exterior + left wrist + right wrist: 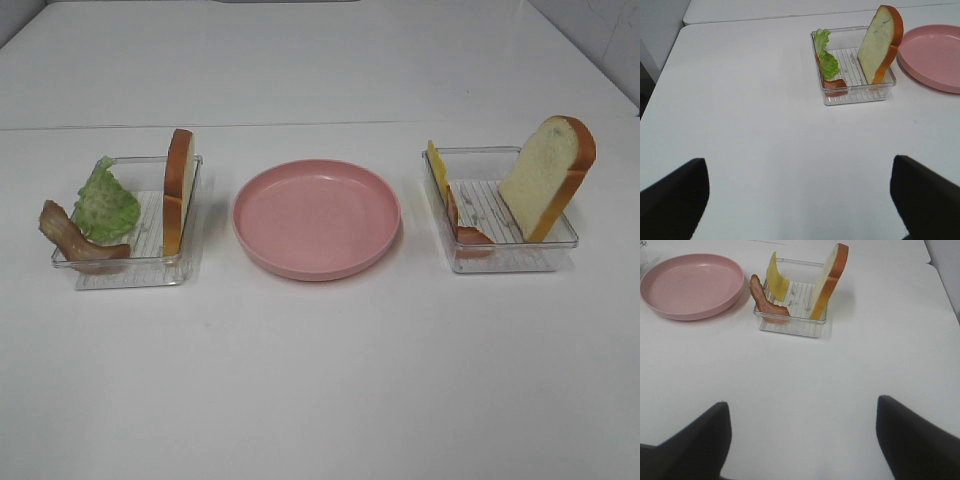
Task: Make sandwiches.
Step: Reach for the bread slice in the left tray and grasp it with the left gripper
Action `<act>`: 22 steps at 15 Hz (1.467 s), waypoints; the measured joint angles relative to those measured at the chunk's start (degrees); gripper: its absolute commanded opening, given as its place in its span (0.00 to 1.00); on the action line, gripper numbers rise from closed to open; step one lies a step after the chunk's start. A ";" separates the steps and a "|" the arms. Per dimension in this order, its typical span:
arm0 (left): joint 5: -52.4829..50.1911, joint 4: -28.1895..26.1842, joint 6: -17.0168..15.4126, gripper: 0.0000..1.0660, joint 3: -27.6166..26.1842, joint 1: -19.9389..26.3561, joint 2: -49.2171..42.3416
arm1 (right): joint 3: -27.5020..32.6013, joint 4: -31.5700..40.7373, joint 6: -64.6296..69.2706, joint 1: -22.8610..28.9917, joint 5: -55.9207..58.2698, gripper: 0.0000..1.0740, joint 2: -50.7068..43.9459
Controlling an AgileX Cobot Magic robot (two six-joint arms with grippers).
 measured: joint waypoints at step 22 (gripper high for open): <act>0.00 0.00 0.00 0.87 0.00 0.00 0.00 | 0.00 0.00 0.00 0.00 0.00 0.70 0.00</act>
